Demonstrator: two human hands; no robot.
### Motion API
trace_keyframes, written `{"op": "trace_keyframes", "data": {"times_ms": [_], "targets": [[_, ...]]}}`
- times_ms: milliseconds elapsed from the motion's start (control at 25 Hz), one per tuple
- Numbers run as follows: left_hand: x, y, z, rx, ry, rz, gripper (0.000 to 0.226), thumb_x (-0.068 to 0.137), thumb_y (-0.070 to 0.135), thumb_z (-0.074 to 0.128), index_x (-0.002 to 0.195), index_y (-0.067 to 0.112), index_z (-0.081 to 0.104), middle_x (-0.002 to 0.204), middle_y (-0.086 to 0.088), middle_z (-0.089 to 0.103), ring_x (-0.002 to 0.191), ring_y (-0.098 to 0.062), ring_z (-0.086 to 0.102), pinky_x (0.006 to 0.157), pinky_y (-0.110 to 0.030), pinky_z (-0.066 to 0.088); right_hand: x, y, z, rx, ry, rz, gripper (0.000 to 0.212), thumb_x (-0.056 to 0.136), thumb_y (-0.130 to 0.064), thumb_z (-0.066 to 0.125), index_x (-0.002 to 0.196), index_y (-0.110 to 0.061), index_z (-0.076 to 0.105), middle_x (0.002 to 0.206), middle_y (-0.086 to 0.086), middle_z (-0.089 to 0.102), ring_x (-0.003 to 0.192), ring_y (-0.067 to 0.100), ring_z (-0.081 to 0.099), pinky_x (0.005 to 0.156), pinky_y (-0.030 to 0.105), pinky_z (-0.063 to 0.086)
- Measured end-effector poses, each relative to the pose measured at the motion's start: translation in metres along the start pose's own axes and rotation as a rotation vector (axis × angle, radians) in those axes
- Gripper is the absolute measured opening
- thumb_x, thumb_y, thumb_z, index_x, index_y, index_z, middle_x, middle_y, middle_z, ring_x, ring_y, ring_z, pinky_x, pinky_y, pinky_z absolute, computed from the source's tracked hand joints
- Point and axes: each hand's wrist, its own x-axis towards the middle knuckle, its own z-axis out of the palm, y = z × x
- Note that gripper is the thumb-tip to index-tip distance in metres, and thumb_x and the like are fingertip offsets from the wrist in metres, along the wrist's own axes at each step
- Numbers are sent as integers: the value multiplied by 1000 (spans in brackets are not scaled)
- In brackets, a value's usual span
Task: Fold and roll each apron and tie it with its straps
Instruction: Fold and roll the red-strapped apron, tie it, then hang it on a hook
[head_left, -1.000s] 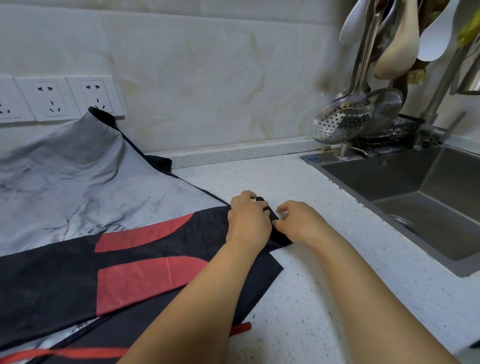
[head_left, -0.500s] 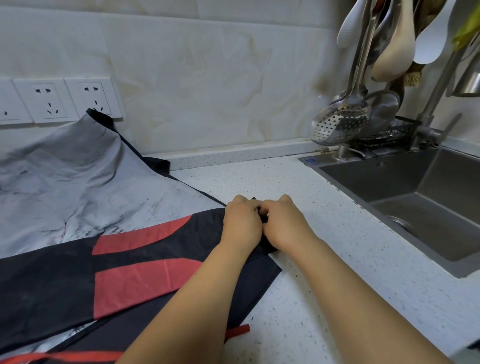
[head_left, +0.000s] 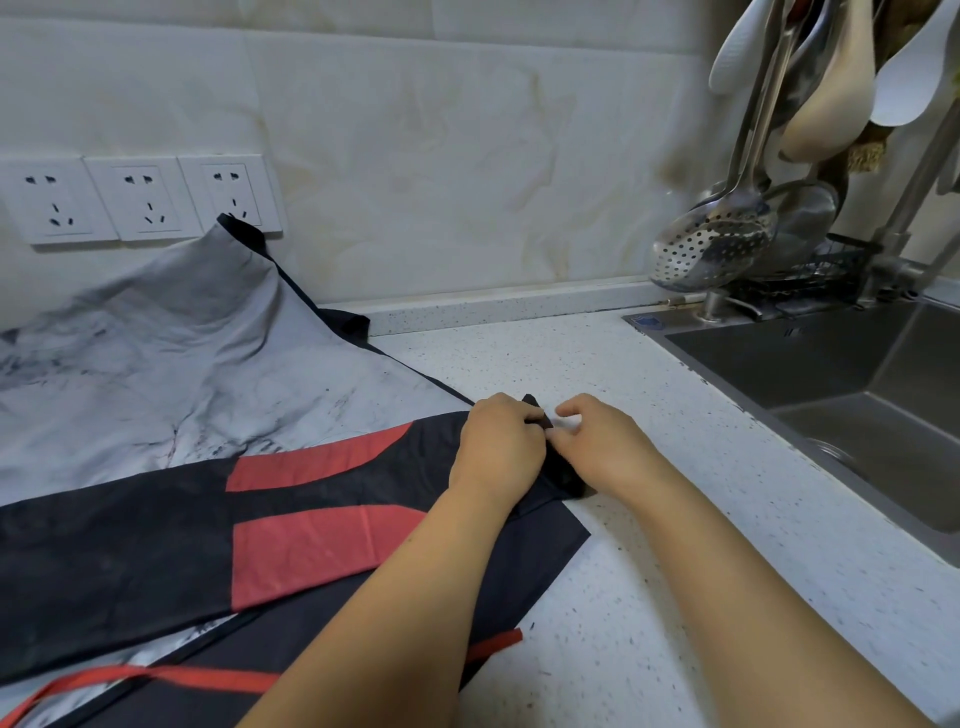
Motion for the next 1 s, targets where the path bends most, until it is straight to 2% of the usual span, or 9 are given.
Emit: {"op": "trace_keyframes", "data": {"times_ms": [80, 160, 280, 440, 600, 720, 840, 920, 1000], "targets": [[-1, -1, 0, 26, 20, -33, 36, 84, 2, 49, 103, 18, 75, 107, -3, 66, 96, -20, 62, 79, -31, 53, 0, -2, 2, -85, 5, 56, 41, 94, -34, 56, 126, -8, 54, 123, 7, 61, 111, 25, 59, 87, 33, 49], [-1, -3, 1, 85, 35, -29, 37, 89, 5, 49, 114, 21, 70, 118, -2, 54, 110, -18, 51, 83, -27, 45, 3, -5, 6, -149, -4, 43, 32, 93, -29, 55, 116, -7, 62, 114, 11, 66, 103, 27, 62, 84, 35, 51], [-2, -5, 3, 152, 58, 15, 36, 91, 8, 48, 120, 22, 63, 121, -3, 50, 119, -20, 41, 88, -26, 40, 3, -10, 11, -201, 22, -11, 22, 91, -25, 54, 107, -14, 62, 107, 6, 63, 92, 24, 61, 68, 30, 47], [-3, -8, -5, 213, 43, 39, 37, 91, 13, 53, 125, 25, 60, 120, -1, 56, 118, -21, 44, 93, -33, 43, 3, -13, 16, -222, 91, -28, 30, 91, -24, 53, 120, -17, 56, 119, 8, 50, 99, 25, 55, 71, 30, 43], [-3, -10, -17, 278, -136, 93, 47, 95, 16, 52, 140, 27, 47, 133, -3, 52, 127, -24, 40, 102, -36, 36, 6, -13, 18, -191, 138, 15, 34, 92, -14, 52, 126, -12, 50, 124, 12, 46, 105, 27, 51, 74, 29, 39], [-8, -10, -15, 378, -156, 128, 49, 98, 20, 46, 146, 26, 38, 142, -1, 45, 130, -25, 35, 103, -36, 31, 6, -15, 20, -224, 212, -17, 22, 91, -9, 49, 113, -7, 55, 117, 12, 46, 94, 25, 47, 72, 29, 39], [-11, -11, -12, 367, -131, 127, 44, 98, 21, 41, 141, 23, 45, 147, 1, 36, 131, -25, 30, 104, -34, 28, 5, -16, 30, -317, 247, -162, 17, 93, -10, 45, 106, -5, 56, 109, 10, 45, 94, 26, 47, 73, 30, 39], [-11, -12, -12, 334, -119, 104, 40, 97, 19, 41, 134, 21, 52, 151, 2, 31, 134, -24, 26, 106, -34, 26, 6, -14, 31, -276, 214, -199, 16, 94, -13, 45, 100, -8, 59, 101, 6, 43, 90, 23, 48, 70, 29, 38], [-9, -12, -11, 334, -126, 89, 41, 96, 17, 40, 134, 19, 55, 151, 4, 36, 134, -22, 28, 107, -33, 25, 10, -9, 22, -165, 115, -159, 25, 97, -19, 44, 77, -14, 58, 85, 2, 45, 73, 15, 47, 60, 26, 34]]}}
